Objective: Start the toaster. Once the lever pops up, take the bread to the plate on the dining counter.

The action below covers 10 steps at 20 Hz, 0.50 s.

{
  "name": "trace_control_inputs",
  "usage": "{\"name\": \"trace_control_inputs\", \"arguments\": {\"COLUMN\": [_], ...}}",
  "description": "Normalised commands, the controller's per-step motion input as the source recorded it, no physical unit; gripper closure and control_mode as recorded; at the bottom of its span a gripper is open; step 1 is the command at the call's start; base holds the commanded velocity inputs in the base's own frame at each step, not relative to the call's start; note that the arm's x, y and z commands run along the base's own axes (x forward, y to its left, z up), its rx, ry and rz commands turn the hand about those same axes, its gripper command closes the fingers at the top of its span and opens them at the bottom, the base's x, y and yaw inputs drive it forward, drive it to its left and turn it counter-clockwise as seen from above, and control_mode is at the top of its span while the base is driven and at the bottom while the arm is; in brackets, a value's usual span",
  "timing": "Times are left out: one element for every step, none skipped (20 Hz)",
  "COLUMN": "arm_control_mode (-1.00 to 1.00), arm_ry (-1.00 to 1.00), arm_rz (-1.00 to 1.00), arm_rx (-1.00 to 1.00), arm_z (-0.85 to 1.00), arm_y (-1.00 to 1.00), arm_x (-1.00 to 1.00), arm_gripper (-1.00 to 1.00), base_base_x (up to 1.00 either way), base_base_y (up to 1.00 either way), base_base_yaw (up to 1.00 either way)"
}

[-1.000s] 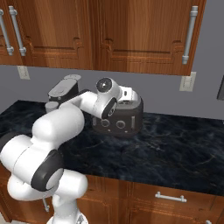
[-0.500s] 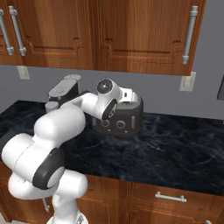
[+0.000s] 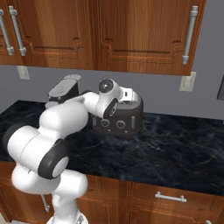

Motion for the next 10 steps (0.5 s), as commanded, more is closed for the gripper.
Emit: {"name": "trace_control_inputs", "arguments": {"arm_control_mode": [-1.0,-1.0,-1.0,-1.0,-1.0,-1.0,-1.0,-1.0,-1.0,-1.0], "arm_ry": [0.0,0.0,-0.01,0.0,0.0,0.0,0.0,0.0,0.0,0.0], "arm_rz": [0.0,0.0,0.0,0.0,0.0,0.0,0.0,0.0,0.0,0.0], "arm_rx": [0.0,0.0,0.0,0.0,0.0,0.01,0.01,0.01,0.01,0.01], "arm_z": [-0.2,-0.2,-0.2,-0.16,-0.09,-0.04,-0.01,0.0,0.0,0.0], "arm_y": [-0.05,-0.04,-0.07,-0.09,-0.05,-0.06,-0.07,-0.07,-0.05,-0.04], "arm_x": [0.17,0.15,0.09,0.06,0.01,0.0,0.01,0.04,0.06,0.06], "arm_gripper": [-1.0,-1.0,-1.0,-1.0,-1.0,-1.0,-1.0,-1.0,-1.0,-1.0], "base_base_x": [0.0,0.0,0.0,0.0,0.0,0.0,0.0,0.0,0.0,0.0], "base_base_y": [0.0,0.0,0.0,0.0,0.0,0.0,0.0,0.0,0.0,0.0], "base_base_yaw": [0.0,0.0,0.0,0.0,0.0,0.0,0.0,0.0,0.0,0.0]}}
